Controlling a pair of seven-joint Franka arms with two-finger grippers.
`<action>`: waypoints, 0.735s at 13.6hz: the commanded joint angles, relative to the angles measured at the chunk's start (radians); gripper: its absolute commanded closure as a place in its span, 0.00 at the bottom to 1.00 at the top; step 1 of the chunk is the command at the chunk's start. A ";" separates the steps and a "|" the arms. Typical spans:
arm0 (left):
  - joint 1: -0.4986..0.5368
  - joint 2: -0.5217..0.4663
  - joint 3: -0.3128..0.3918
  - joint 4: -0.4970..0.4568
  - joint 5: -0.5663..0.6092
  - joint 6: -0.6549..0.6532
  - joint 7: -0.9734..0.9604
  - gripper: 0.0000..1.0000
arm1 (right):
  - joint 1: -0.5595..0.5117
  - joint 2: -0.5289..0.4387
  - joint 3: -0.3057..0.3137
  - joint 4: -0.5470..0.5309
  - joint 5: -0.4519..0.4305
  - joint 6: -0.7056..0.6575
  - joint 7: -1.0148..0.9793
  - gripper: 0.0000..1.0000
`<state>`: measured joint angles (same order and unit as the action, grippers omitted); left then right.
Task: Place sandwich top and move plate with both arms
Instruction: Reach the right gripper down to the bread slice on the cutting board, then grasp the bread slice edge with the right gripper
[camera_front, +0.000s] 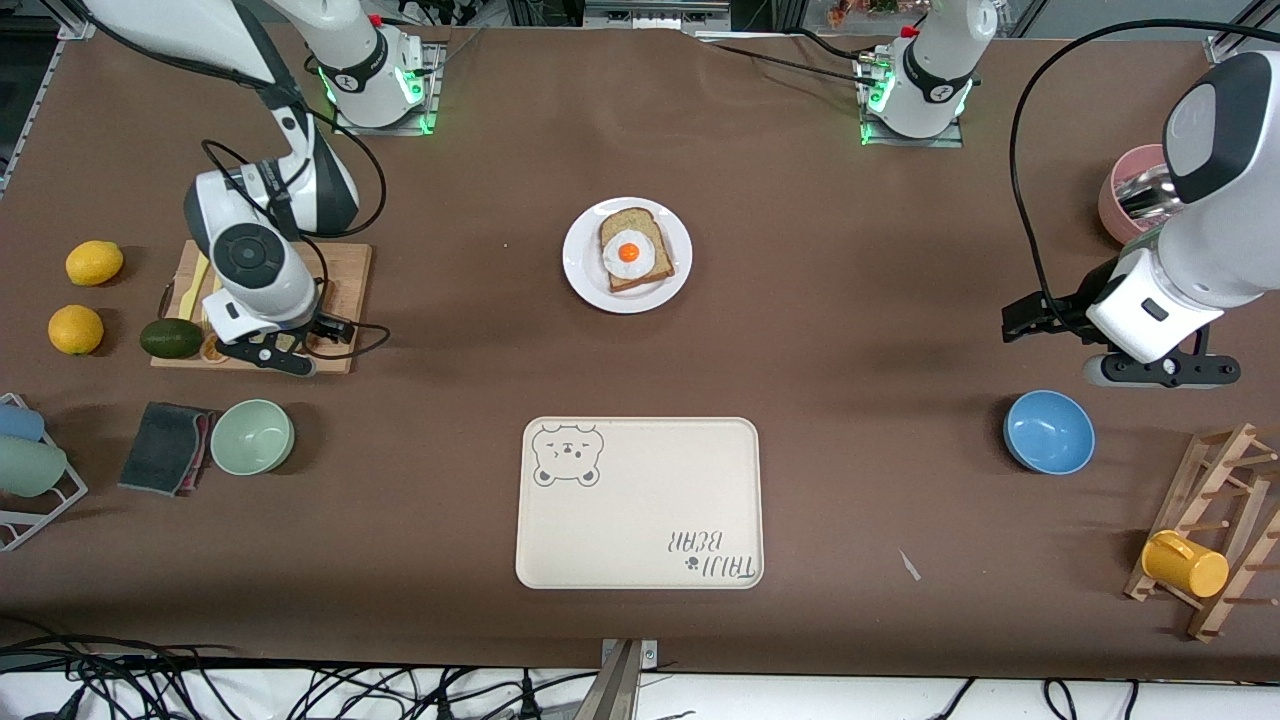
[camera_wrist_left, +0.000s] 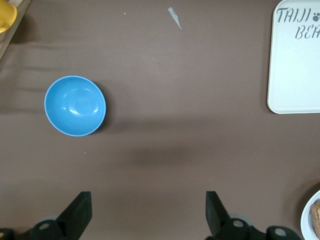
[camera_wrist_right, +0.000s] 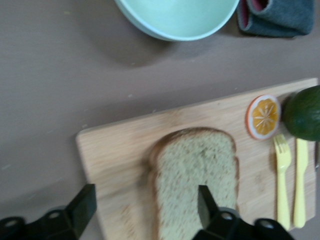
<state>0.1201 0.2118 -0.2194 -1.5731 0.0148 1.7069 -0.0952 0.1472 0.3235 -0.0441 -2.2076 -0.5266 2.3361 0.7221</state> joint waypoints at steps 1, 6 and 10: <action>0.001 -0.008 0.000 0.005 -0.021 -0.015 0.000 0.00 | -0.001 0.043 -0.002 0.005 -0.149 0.017 0.152 0.19; 0.003 -0.005 -0.001 0.001 -0.018 -0.013 0.000 0.00 | -0.005 0.066 -0.003 0.011 -0.168 0.017 0.161 0.75; 0.001 -0.005 -0.001 0.001 -0.018 -0.013 -0.001 0.00 | -0.012 0.086 -0.003 0.011 -0.167 0.046 0.163 0.87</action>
<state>0.1203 0.2118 -0.2215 -1.5731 0.0148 1.7050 -0.0958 0.1457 0.3884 -0.0492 -2.2041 -0.6663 2.3550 0.8619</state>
